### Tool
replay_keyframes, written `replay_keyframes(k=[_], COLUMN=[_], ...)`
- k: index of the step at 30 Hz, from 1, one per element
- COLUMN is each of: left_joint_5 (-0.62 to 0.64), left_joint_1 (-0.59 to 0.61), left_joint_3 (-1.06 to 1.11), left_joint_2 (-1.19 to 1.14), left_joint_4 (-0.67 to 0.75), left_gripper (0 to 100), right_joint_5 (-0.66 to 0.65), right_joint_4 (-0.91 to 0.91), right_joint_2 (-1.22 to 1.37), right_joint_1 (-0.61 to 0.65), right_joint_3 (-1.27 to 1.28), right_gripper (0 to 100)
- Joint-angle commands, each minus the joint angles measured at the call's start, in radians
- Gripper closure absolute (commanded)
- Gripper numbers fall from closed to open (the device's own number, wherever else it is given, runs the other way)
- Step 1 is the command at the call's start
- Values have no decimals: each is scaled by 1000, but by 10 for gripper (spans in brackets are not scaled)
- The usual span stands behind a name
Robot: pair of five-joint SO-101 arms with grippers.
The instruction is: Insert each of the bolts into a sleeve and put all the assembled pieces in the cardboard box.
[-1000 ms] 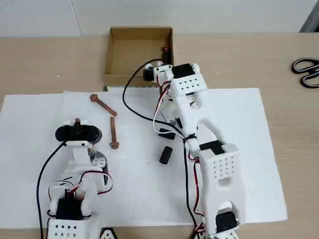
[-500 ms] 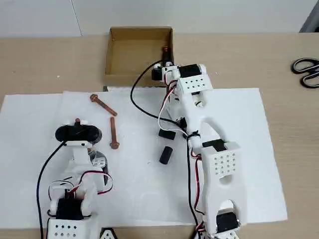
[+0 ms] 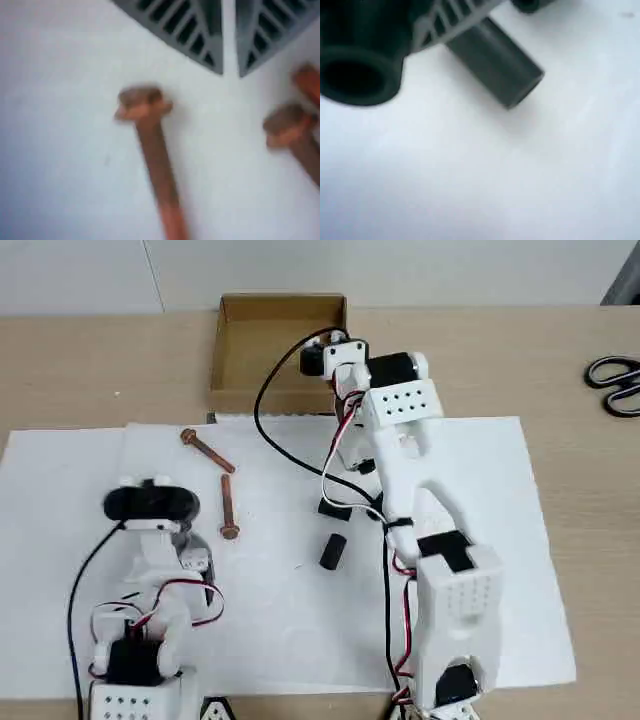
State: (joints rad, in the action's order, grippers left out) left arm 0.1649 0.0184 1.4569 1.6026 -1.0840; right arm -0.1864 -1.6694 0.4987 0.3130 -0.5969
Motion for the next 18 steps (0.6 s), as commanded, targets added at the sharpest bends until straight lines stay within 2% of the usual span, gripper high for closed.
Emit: replay_keyframes(k=[1, 4, 7, 12, 18], left_joint_5=[3, 3, 15, 206, 377], left_joint_1=[0, -2, 2, -2, 3], left_joint_3=[-176, -289, -433, -750, -1033], left_joint_2=[0, -44, -186, -491, -799], left_joint_4=[-32, -115, -209, -278, -270], left_gripper=[993, 993, 993, 993, 993], right_joint_5=[-8, -6, -6, -11, 18], right_joint_4=[-8, -7, -5, -5, -12], right_joint_2=[-130, -176, -214, -275, -328], right_joint_1=[-5, -4, -5, -7, -25], right_joint_3=[46, 118, 181, 262, 367], right_gripper=[995, 995, 995, 995, 995])
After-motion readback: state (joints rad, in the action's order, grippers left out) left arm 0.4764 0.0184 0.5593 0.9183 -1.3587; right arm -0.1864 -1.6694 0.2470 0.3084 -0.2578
